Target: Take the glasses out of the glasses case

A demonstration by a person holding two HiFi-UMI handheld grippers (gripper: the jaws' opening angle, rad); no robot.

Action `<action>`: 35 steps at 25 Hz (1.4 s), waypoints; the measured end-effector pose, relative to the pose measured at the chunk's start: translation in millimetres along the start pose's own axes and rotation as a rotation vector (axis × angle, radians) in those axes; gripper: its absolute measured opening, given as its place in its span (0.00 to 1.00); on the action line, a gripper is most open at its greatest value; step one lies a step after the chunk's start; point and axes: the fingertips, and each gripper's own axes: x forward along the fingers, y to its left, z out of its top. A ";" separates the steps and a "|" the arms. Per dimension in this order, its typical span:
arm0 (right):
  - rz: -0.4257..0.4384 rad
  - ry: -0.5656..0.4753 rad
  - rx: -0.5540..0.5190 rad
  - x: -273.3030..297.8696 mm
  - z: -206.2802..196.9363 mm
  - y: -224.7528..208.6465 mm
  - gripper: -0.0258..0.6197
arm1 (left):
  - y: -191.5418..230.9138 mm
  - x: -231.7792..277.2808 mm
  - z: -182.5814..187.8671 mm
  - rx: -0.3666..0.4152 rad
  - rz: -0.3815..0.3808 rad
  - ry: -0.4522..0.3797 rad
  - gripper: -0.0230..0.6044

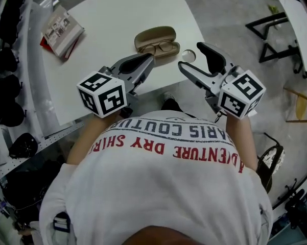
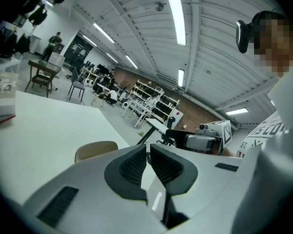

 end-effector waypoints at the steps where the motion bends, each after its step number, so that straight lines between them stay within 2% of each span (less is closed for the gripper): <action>1: 0.015 0.006 -0.001 3.2 1.3 -3.3 0.55 | 2.2 1.6 1.0 -0.004 0.014 -0.005 0.11; 10: 0.162 0.115 -0.084 36.1 1.5 -23.4 0.55 | 28.5 3.6 5.8 -0.054 0.157 -0.071 0.11; 17: 0.305 0.246 -0.189 69.9 -18.5 -26.4 0.55 | 55.2 2.1 1.2 -0.114 0.252 -0.119 0.11; 29: 0.508 0.436 -0.303 122.1 -66.2 -34.3 0.54 | 86.7 -0.8 -8.1 -0.178 0.363 -0.159 0.11; 35: 0.558 0.532 -0.344 144.7 -94.2 -40.0 0.54 | 101.3 -8.7 -16.5 -0.205 0.396 -0.165 0.11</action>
